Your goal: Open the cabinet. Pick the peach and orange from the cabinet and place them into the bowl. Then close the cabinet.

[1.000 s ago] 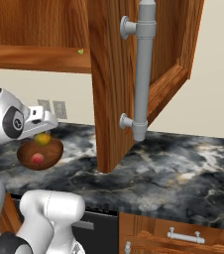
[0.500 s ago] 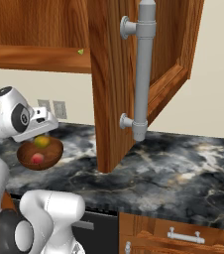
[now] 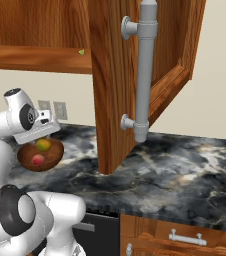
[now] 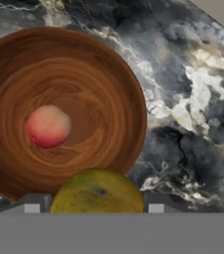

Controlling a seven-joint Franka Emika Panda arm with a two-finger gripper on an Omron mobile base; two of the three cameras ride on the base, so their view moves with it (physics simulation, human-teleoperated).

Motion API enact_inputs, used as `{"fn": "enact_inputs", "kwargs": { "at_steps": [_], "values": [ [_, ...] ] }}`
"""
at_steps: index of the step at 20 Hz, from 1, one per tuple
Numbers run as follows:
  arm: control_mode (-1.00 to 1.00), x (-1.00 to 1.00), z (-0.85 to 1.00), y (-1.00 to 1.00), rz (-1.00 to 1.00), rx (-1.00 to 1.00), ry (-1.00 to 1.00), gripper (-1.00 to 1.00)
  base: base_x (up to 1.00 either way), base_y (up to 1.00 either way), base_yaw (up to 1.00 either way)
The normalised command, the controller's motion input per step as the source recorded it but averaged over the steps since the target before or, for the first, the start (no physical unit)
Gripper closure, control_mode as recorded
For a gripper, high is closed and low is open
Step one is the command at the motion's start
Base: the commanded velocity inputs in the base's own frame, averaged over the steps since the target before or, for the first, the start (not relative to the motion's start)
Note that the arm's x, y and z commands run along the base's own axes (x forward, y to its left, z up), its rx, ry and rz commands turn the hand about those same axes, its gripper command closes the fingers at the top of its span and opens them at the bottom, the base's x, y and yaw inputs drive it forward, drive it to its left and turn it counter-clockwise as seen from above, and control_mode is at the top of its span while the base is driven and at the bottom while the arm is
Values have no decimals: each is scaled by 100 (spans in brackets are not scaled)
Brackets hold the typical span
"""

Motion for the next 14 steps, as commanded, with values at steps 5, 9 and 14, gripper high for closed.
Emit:
{"fn": "enact_inputs", "kwargs": {
  "at_steps": [5,9,14],
  "values": [
    [-100,31,-20,5,2,0,8,100,0,0,0],
    [-100,18,-29,10,0,0,8,100,0,0,0],
    [-100,15,-30,15,0,0,6,100,0,0,0]
  ]
}}
